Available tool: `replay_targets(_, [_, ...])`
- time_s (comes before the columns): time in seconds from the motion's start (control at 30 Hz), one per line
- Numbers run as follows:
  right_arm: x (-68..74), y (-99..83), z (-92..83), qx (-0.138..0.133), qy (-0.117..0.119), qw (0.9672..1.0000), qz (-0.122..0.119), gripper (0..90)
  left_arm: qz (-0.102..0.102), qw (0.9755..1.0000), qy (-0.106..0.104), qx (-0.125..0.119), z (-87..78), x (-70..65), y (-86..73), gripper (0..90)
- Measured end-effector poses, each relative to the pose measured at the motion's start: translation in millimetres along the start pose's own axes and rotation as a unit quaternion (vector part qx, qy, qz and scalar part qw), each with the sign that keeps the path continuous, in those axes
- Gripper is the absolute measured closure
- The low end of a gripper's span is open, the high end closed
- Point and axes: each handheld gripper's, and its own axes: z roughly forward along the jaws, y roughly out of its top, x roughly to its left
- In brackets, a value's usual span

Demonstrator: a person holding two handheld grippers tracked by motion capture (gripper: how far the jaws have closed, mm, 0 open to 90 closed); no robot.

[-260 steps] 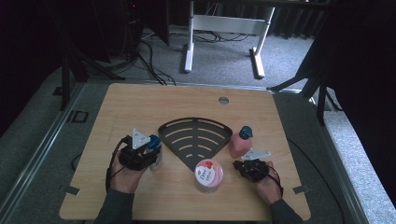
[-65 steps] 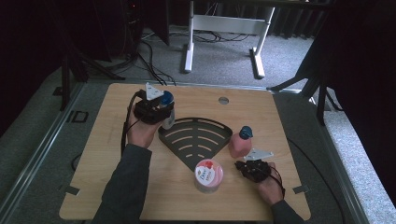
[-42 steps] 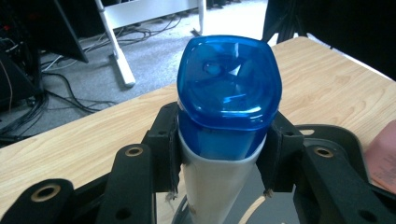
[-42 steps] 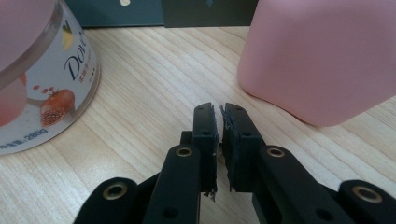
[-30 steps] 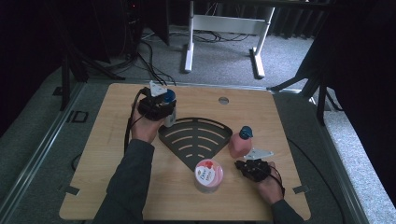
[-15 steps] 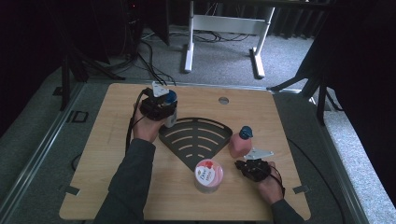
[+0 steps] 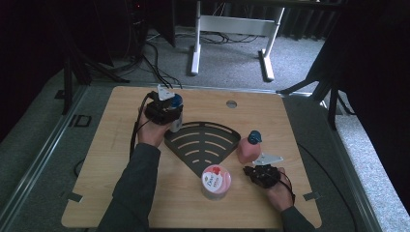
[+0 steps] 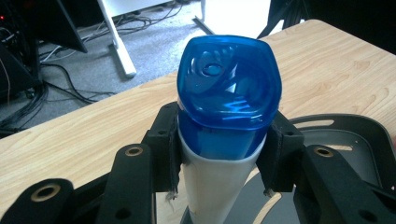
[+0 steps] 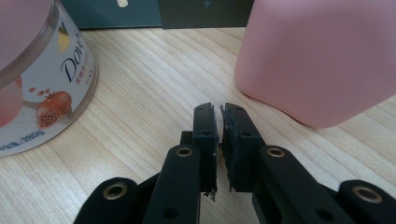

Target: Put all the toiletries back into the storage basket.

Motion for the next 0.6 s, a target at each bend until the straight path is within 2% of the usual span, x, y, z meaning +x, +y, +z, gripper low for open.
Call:
replay_targets(0.27, [-0.2,-0.2,-0.6,0.0,0.0,1.0,-0.001,83.7,0.004,1.0,-0.003,0.008,3.8,-0.9,-2.8,55.8])
replay_targets(0.37, [-0.2,-0.6,-0.9,0.0,-0.001,1.0,0.0,83.7,0.0,1.0,-0.006,0.006,5.0,-1.0,-5.5,55.8])
replay_targets(0.6, [-0.3,-1.6,-1.6,-0.001,-0.002,1.0,0.001,83.7,-0.009,0.9998,-0.006,0.019,10.3,2.8,-17.6,55.8])
